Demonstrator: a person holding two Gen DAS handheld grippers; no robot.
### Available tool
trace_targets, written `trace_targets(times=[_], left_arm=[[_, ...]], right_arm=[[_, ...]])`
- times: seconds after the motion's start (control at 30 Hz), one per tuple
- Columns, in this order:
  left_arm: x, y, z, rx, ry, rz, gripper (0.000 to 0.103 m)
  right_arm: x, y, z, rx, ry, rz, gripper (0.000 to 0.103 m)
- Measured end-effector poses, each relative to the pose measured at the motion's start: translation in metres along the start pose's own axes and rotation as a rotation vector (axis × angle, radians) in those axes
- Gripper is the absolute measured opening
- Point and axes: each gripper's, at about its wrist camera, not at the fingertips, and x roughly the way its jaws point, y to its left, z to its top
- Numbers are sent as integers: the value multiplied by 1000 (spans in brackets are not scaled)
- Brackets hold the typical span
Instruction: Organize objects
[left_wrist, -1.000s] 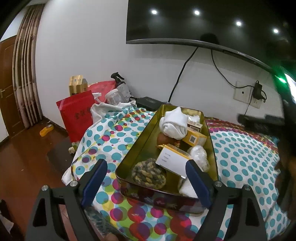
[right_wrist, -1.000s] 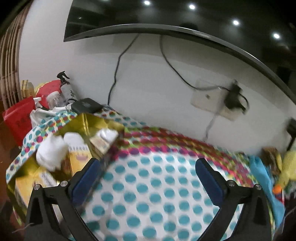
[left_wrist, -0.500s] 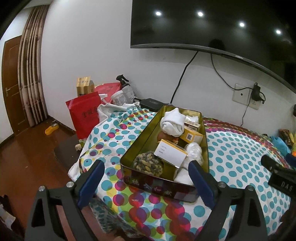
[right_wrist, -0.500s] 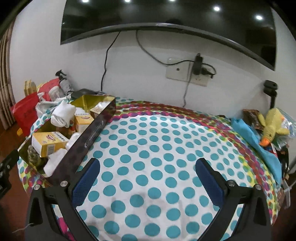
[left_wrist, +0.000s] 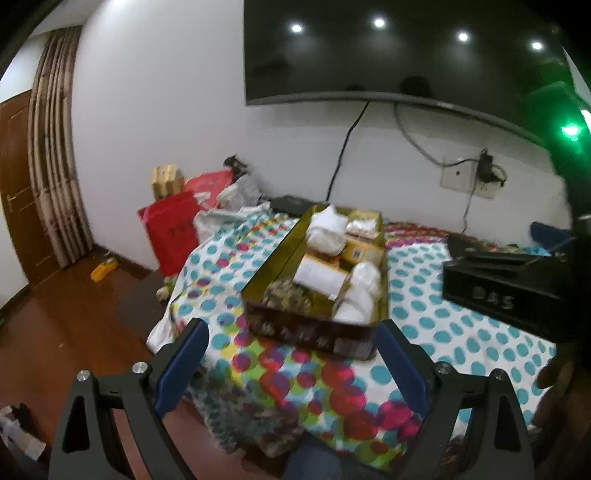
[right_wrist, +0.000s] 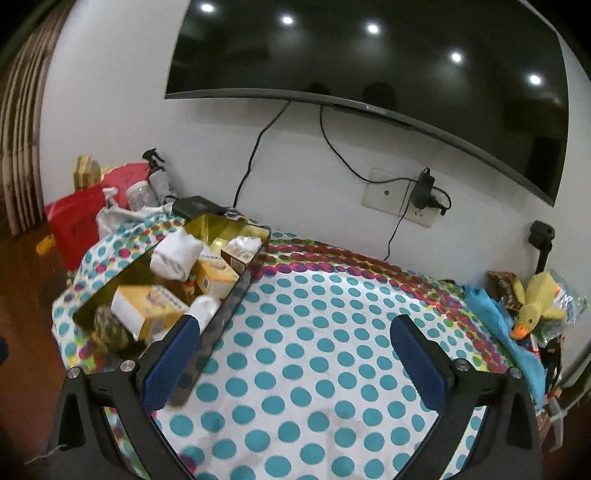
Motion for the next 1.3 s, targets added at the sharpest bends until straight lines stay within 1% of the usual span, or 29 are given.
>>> trace_targets(times=[0.03, 0.07, 0.1, 0.27, 0.5, 0.6, 0.63, 0.73, 0.97, 1.1, 1.17, 1.2, 1.23, 1.3], left_arm=[[0, 0, -2, 4, 8, 13, 94], [0, 0, -5, 9, 12, 29, 94], [-2, -1, -7, 11, 14, 34, 94], [-5, -5, -11, 26, 24, 46, 94], [-12, -4, -7, 11, 5, 34, 94], [-14, -4, -6, 1, -3, 8, 94], [-13, -3, -6, -12, 6, -8, 94], [-10, 1, -8, -37, 19, -10, 94], [-11, 0, -8, -32, 22, 8, 94], [-10, 0, -8, -38, 36, 2, 94], [-11, -1, -9, -32, 27, 22, 94], [-11, -1, -9, -31, 23, 13, 94], [-11, -1, -9, -36, 27, -19, 94], [-10, 0, -10, -41, 33, -12, 94]], right_arm=[[-2, 1, -1, -8, 0, 2, 103], [-4, 2, 0, -6, -4, 21, 103], [-6, 3, 2, 0, -11, 42, 103], [-18, 22, 18, -19, -51, 77, 103], [-11, 31, 17, 17, -24, 129, 103], [-12, 32, 17, 32, -26, 143, 103], [-12, 32, 17, 38, -24, 147, 103], [-12, 31, 18, 60, -19, 159, 103], [-15, 34, 18, 60, -13, 158, 103], [-15, 32, 18, 73, -8, 163, 103], [-14, 31, 17, 84, -5, 169, 103], [-14, 30, 17, 87, -3, 171, 103], [-14, 30, 17, 86, -3, 171, 103], [-15, 30, 17, 84, -4, 172, 103]])
